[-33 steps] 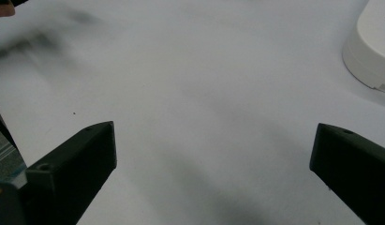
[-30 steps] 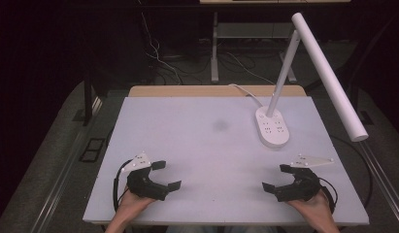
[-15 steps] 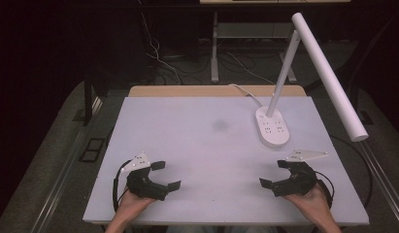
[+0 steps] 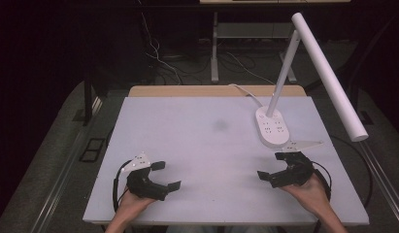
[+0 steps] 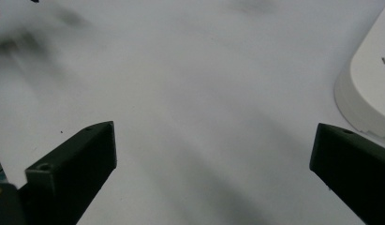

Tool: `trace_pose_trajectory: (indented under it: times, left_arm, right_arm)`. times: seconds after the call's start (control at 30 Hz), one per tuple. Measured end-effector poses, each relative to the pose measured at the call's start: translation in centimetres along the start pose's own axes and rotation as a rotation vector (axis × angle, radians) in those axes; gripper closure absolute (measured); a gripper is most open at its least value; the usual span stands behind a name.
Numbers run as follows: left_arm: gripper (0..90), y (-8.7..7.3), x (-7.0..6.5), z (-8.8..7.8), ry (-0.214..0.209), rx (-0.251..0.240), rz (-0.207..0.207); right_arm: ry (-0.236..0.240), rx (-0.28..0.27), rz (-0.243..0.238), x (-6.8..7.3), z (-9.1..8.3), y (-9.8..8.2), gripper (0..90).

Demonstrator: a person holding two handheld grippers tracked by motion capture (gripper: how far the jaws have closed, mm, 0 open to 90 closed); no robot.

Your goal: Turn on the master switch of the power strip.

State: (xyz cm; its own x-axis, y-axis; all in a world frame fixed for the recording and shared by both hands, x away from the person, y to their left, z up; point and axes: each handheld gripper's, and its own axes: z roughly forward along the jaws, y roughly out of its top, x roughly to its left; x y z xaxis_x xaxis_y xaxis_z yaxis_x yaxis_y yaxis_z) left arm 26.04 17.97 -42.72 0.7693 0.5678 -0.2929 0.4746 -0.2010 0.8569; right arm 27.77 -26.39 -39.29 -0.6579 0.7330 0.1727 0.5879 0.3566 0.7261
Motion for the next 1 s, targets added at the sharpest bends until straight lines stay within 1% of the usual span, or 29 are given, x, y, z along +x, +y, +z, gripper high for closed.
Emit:
trace_pose_trajectory:
  times: [0.1, 0.2, 0.4, 0.6, 0.67, 0.73, 0.77, 1.0]
  left_arm:
    - [0.0, 0.0, 0.0, 0.0, 0.000, 0.003, 0.002]
    - [0.0, 0.0, 0.0, 0.1, 0.000, 0.003, -0.002]
    - [0.0, 0.0, 0.0, 0.1, 0.001, 0.007, -0.002]
    - [0.0, -0.1, 0.1, 0.1, 0.002, 0.005, -0.003]
    - [0.0, -0.1, 0.1, 0.1, 0.003, 0.006, -0.003]
    - [0.0, -0.1, 0.1, 0.1, 0.003, 0.006, -0.003]
    - [0.0, -0.1, 0.0, 0.1, 0.003, 0.006, -0.003]
    - [0.0, -0.1, 0.1, 0.0, 0.003, 0.002, -0.009]
  right_arm:
    - [-0.002, 0.002, 0.002, -0.1, 0.0, 0.3, 0.2]
    - [-0.003, -0.002, -0.002, -0.4, 0.1, 0.7, 0.2]
    - [-0.004, 0.008, 0.000, -1.0, 0.4, 1.7, 0.2]
    - [-0.011, 0.012, -0.017, -1.3, 0.6, 2.5, 0.2]
    - [-0.017, 0.020, -0.031, -1.4, 0.6, 3.1, 0.2]
    - [-0.018, 0.020, -0.034, -1.5, 0.6, 3.3, 0.2]
    - [-0.020, 0.023, -0.034, -1.6, 0.7, 3.7, 0.2]
    - [-0.032, 0.036, -0.048, -2.2, 1.0, 5.0, 0.2]
